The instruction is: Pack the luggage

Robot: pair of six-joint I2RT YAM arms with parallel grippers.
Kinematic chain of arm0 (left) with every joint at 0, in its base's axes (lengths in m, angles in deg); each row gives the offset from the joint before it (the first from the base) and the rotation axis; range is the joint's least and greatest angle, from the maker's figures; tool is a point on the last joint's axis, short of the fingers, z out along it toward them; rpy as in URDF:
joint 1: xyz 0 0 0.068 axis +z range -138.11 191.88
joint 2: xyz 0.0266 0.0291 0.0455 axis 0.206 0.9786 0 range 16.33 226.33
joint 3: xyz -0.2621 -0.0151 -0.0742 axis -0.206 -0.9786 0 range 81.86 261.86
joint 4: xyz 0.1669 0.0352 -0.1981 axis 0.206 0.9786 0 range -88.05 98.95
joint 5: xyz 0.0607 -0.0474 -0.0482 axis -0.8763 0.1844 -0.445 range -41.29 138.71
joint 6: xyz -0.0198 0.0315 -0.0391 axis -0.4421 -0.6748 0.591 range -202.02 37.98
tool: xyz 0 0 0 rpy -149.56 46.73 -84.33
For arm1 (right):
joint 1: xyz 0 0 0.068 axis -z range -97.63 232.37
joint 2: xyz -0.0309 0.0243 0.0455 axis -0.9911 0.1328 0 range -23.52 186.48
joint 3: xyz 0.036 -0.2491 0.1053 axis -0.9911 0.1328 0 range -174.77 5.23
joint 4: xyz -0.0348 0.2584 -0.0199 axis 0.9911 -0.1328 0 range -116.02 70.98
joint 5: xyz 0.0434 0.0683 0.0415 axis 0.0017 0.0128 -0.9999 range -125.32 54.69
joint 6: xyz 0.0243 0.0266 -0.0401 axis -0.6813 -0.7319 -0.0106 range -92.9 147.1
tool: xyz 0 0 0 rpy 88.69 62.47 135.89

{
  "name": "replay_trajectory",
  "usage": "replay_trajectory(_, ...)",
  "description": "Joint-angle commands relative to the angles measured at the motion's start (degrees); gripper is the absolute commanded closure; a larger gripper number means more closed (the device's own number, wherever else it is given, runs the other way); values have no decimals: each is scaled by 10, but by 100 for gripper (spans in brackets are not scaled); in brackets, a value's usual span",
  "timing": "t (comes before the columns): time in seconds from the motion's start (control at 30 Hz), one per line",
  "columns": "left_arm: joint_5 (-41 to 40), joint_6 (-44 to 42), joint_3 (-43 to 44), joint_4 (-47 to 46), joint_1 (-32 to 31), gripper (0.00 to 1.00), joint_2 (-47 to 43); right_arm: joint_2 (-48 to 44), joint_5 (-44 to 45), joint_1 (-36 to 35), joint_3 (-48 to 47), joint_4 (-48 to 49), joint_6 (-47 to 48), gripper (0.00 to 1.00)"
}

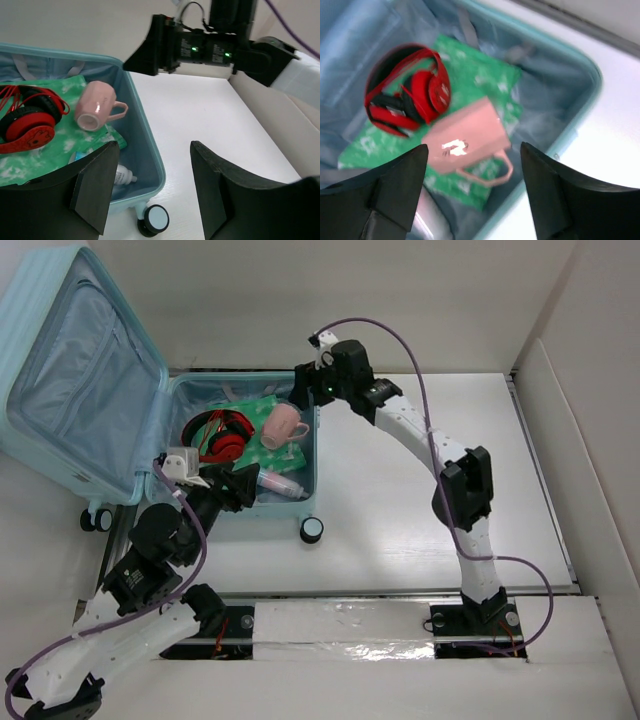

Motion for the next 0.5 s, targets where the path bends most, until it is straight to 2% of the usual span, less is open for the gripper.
replay_trajectory(0.0,-36,-4,-7,-24,3,45,16,-108,20,-8,102,93,-3,25)
replay_trajectory(0.03,-42,-4,-6,-24,3,45,20,-137,25,-8,142,117,-3,48)
replay_trajectory(0.07,-47,-4,-7,-24,3,45,28,-168,28,-8,224,138,-3,61)
replay_trajectory(0.1,-55,-2,-7,-24,10,46,32,-240,44,-8,273,197,-6,74)
replay_trajectory(0.13,-59,-1,-8,-24,15,48,36,-278,49,-13,329,242,-17,93)
replay_trajectory(0.17,-60,5,-7,-24,31,56,44,-352,66,-13,439,303,-22,100)
replay_trajectory(0.23,-56,16,-6,-24,55,65,52,-417,72,-20,533,340,-38,100)
replay_trajectory(0.27,-52,22,-5,-23,70,74,60,-446,75,-20,575,353,-41,100)
replay_trajectory(0.3,-39,29,-3,-24,85,78,65,-471,77,-26,642,364,-43,100)
replay_trajectory(0.4,10,57,5,-26,153,87,79,-564,106,-33,739,344,-42,100)
replay_trajectory(0.47,14,84,11,-19,195,92,94,-626,118,-33,768,324,-32,100)
